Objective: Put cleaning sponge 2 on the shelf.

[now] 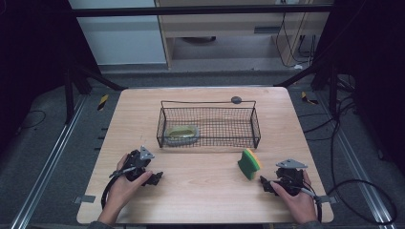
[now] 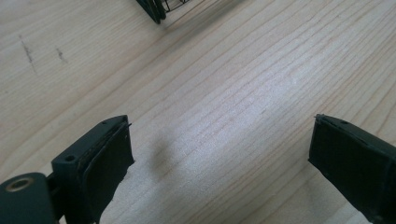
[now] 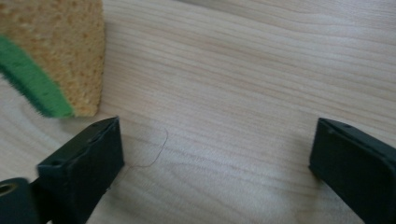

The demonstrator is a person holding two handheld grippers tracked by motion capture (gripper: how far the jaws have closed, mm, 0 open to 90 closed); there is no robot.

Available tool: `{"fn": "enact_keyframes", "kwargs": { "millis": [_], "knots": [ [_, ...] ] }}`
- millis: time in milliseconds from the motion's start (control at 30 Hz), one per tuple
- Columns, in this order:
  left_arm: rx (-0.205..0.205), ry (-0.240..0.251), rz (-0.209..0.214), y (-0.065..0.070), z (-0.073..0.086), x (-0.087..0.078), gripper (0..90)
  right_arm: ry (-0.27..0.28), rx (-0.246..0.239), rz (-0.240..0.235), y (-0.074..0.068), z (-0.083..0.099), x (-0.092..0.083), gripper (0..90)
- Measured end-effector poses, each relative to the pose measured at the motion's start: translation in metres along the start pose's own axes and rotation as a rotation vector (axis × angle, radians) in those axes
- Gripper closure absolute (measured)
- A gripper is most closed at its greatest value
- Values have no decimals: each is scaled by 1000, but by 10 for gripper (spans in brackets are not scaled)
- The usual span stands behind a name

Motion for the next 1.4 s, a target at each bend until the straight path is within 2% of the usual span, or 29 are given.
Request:
{"fn": "enact_keyframes", "kwargs": {
  "millis": [100, 200, 267, 333, 400, 600, 667, 733, 833, 867, 933, 1000, 1067, 1167, 1267, 1300, 1400],
  "knots": [
    [-4, -5, -22, -2, 2, 2, 48, -7, -17, -6, -2, 1, -4, 68],
    [-35, 4, -10, -6, 6, 4, 47, -19, -34, -5, -8, 4, -15, 86],
    [-40, 6, -4, -7, 6, 4, 36, -19, -35, -9, -9, 5, -18, 94],
    [-70, 19, -2, -11, 7, 5, 40, -19, -32, -24, -9, 6, -23, 119],
    [-82, 23, 2, -11, 8, 6, 35, -14, -32, -30, -9, 6, -24, 133],
    [-118, 33, 37, -17, 11, 9, 4, 6, -31, -61, -13, -2, -30, 205],
    [-134, 49, 51, -19, 12, 10, 0, 9, -37, -76, -16, -5, -33, 229],
    [-134, 61, 53, -19, 14, 10, 0, -6, -60, -102, -21, -12, -36, 247],
    [-136, 84, 53, -19, 16, 10, 0, -15, -70, -120, -25, -16, -38, 251],
    [-143, 96, 54, -19, 17, 11, 0, -24, -66, -133, -26, -19, -39, 251],
    [-145, 109, 50, -19, 19, 11, 0, -50, -92, -155, -30, -29, -42, 262],
    [-148, 110, 49, -19, 19, 11, 0, -64, -101, -151, -30, -33, -43, 267],
    [-152, 113, 49, -18, 19, 11, 0, -108, -105, -159, -27, -48, -45, 273],
    [-151, 118, 48, -18, 20, 11, 0, -140, -114, -177, -26, -59, -45, 273],
    [-155, 132, 48, -18, 21, 11, 0, -189, -141, -204, -29, -82, -46, 279],
    [-155, 132, 48, -18, 21, 11, 0, -189, -141, -204, -29, -82, -46, 279],
    [-155, 135, 48, -18, 21, 11, 0, -227, -155, -219, -32, -98, -46, 279]
  ]
}}
Point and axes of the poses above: each handheld gripper's, and its own axes: x roughly forward along the jaws, z roughly out of its underside, y roughly to its right, the point moved 1 cm from there along x, roughly forward along the jaws, and after that the axes turned 13 degrees about -x, right-handed, at the moved point
